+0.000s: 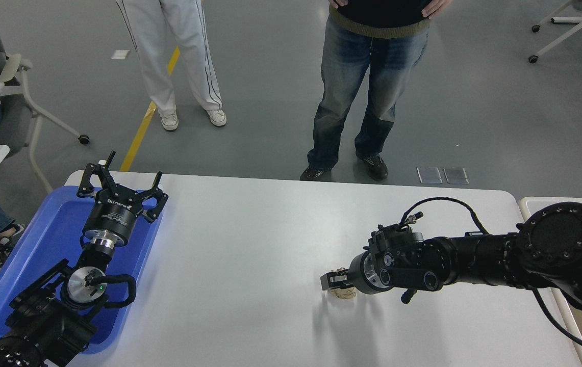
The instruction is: Pick up paper ball place in dustbin
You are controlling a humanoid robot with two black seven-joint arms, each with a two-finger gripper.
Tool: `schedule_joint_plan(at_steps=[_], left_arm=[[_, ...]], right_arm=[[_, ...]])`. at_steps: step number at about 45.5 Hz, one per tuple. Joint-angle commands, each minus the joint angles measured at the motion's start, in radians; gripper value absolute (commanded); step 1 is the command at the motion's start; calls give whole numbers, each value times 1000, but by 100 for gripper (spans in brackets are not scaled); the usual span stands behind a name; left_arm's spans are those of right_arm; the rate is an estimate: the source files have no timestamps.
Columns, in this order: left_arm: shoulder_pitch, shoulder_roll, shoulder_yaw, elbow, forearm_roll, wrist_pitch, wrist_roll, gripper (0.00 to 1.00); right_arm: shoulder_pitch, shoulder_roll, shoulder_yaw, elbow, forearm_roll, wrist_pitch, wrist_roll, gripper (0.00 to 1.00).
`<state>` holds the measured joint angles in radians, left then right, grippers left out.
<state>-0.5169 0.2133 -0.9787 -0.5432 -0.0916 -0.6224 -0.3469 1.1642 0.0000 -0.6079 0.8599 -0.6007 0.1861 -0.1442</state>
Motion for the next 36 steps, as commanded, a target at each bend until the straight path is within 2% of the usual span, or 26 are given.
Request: schedule_joint_plan(at_steps=[1, 4, 5, 11, 25, 29, 36], left_arm=[[0, 0, 0, 0, 0, 0, 0, 100], [0, 0, 0, 0, 1, 1, 0, 100], [0, 0, 0, -1, 1, 0, 0, 100], [0, 0, 0, 0, 0, 0, 0, 100], [0, 0, 0, 0, 1, 1, 0, 100], [0, 0, 0, 0, 1, 1, 0, 100], [0, 0, 0, 0, 0, 0, 0, 100]], right_arm=[[-8, 0, 0, 8, 2, 12, -1, 19], [-6, 0, 0, 10, 6, 15, -2, 2], [-6, 0, 0, 11, 9, 16, -3, 0], [2, 0, 8, 13, 18, 67, -32, 0], [38, 0, 51, 33, 16, 84, -48, 0], [58, 0, 51, 59, 15, 124, -66, 0], [143, 0, 40, 131, 15, 182, -69, 0]])
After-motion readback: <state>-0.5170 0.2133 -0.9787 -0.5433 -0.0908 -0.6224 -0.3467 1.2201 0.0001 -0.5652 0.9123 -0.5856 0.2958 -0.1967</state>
